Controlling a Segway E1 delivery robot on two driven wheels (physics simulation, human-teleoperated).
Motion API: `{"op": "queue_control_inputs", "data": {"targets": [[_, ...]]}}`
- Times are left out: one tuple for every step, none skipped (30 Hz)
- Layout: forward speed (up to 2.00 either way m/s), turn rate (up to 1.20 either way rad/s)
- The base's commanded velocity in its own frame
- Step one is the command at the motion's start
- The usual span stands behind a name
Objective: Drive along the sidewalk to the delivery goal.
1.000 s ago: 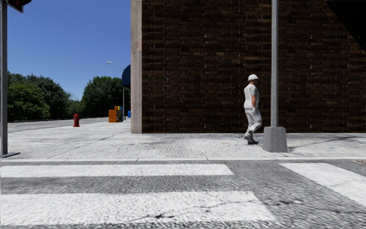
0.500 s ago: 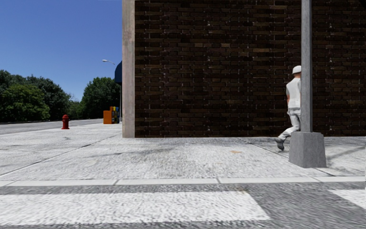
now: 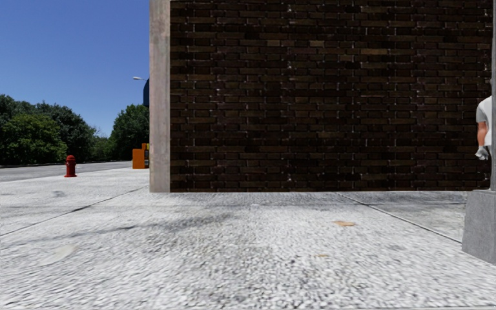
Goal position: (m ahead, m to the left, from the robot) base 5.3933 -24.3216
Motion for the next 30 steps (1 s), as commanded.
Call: {"op": "queue_control_inputs", "data": {"targets": [[2.0, 0.0], [1.99, 0.0], [1.99, 0.0], [1.92, 0.0], [1.82, 0.0], [1.68, -0.01], [1.68, -0.01], [1.53, -0.19], [1.49, -0.26], [1.48, -0.28], [1.48, -0.28], [1.48, -0.28], [1.48, -0.28], [1.49, -0.28], [1.49, -0.28], [1.49, -0.28], [1.49, -0.28], [1.49, -0.3], [1.49, -0.35], [1.49, -0.35], [1.49, -0.41], [1.49, -0.48], [1.49, -0.5], [1.49, -0.5], [1.49, -0.5], [1.49, -0.5], [1.5, -0.5], [1.5, -0.5], [1.52, -0.5], [1.53, -0.5]]}}
